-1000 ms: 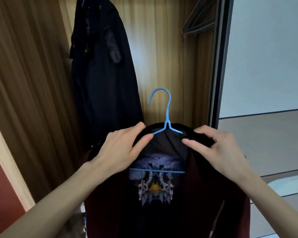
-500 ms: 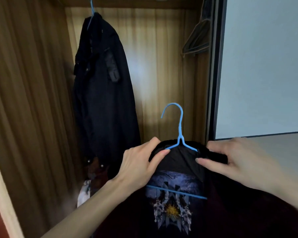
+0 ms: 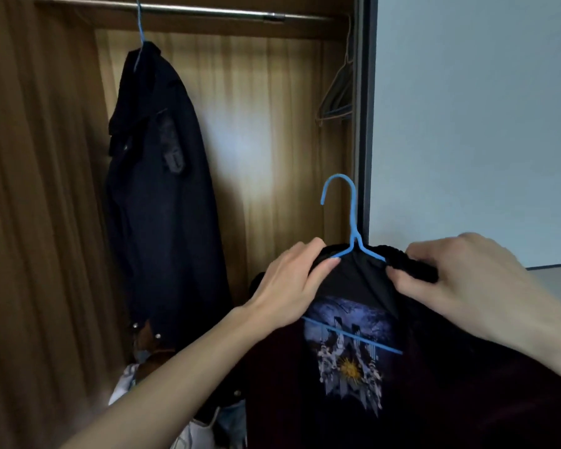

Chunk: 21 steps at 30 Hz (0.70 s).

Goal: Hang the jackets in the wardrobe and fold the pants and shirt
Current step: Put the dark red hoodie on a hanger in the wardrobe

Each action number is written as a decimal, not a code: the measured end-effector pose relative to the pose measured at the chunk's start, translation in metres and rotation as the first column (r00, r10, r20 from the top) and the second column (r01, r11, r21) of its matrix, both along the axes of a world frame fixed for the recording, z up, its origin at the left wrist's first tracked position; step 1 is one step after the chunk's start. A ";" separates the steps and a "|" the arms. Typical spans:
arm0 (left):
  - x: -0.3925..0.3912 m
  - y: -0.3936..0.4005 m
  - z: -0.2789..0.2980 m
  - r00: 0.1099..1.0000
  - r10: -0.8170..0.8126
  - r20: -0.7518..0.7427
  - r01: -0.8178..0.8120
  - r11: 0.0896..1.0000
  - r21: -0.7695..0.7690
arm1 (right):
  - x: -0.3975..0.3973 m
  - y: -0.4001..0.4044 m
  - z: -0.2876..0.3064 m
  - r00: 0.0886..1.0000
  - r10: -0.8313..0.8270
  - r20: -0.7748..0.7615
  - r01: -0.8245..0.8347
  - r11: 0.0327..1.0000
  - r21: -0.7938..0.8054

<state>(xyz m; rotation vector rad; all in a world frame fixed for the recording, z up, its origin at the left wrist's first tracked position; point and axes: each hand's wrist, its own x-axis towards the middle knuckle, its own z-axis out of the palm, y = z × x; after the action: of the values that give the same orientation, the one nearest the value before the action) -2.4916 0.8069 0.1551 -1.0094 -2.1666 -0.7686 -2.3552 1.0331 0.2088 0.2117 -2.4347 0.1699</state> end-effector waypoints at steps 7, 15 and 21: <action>-0.045 -0.008 0.062 0.995 -0.012 -0.095 0.041 0.951 0.307 | -0.049 -0.032 0.079 0.994 0.064 -0.086 -0.068 0.997 -0.039; -0.080 -0.027 0.169 0.982 0.093 -0.166 -0.018 0.914 0.404 | -0.101 -0.090 0.161 0.950 0.006 -0.312 0.008 0.999 0.046; -0.122 -0.055 0.208 0.955 0.241 -0.172 -0.169 0.921 0.350 | -0.150 -0.129 0.204 0.946 -0.105 -0.306 0.121 0.992 0.034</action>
<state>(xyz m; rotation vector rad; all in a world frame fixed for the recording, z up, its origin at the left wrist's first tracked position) -2.6134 0.7522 0.3636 -0.6447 -1.8444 -0.8482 -2.5056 0.9045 0.4129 0.1108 -2.1381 0.0193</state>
